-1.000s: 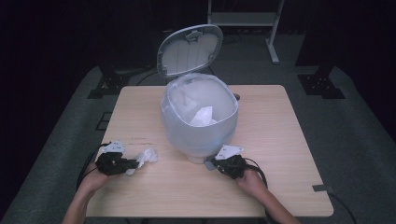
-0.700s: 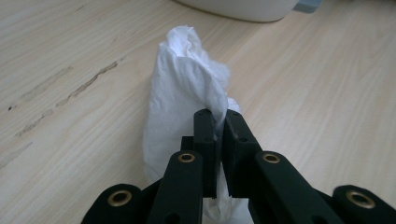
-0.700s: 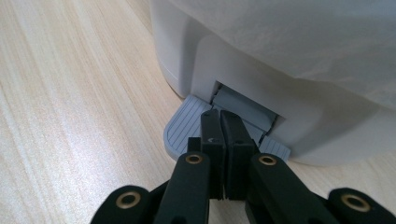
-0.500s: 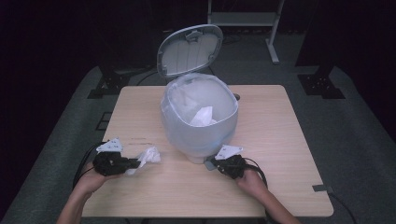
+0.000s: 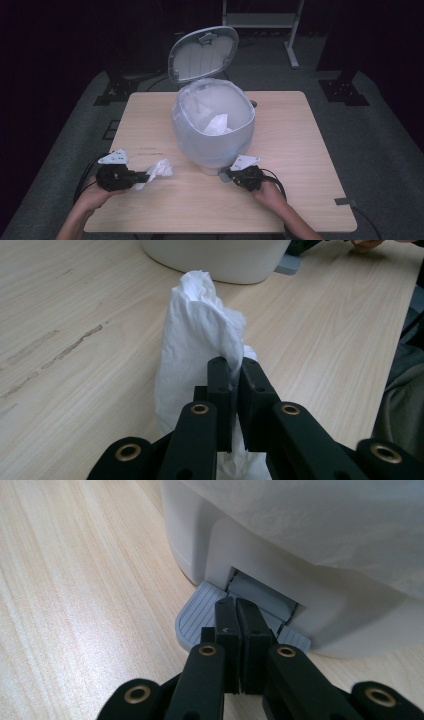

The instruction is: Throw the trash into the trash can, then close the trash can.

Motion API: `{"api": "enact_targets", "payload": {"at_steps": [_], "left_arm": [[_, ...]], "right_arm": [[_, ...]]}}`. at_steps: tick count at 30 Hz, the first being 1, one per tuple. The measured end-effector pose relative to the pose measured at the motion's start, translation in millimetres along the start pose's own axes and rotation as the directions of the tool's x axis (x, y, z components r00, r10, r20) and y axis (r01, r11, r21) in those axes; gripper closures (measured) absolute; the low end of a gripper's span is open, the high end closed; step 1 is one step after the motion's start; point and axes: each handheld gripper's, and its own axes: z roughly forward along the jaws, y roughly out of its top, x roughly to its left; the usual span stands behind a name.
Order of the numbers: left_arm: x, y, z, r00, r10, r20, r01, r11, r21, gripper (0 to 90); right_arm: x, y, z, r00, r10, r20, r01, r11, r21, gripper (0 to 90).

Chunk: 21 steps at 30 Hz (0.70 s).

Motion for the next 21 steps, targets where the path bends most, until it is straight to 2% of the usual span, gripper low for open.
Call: {"api": "enact_targets", "payload": {"at_steps": [5, 13, 15, 21], "left_arm": [[-10.2, 6.9, -4.5, 0.9997, 0.025, 0.006, -0.025, 0.9997, -0.001, 85.3], [-23.6, 30.2, -22.3, 0.9967, 0.075, 0.03, -0.075, 0.9969, -0.024, 85.1], [-24.5, 34.0, -27.5, 0.9963, 0.073, 0.045, -0.072, 0.9969, -0.03, 84.9], [-30.0, 42.2, -41.0, 0.9967, 0.075, 0.034, -0.074, 0.997, -0.023, 85.0]], "right_arm": [[-0.1, 0.5, 0.0, 1.0, -0.001, -0.001, 0.001, 1.0, 0.004, 88.3], [0.3, -0.3, 0.0, 1.0, 0.001, 0.002, -0.001, 1.0, -0.001, 88.3], [0.4, -0.2, 0.1, 1.0, 0.005, 0.002, -0.005, 1.0, -0.002, 88.3], [0.6, -0.2, 0.1, 1.0, 0.001, 0.003, -0.001, 1.0, -0.003, 88.3]]}}
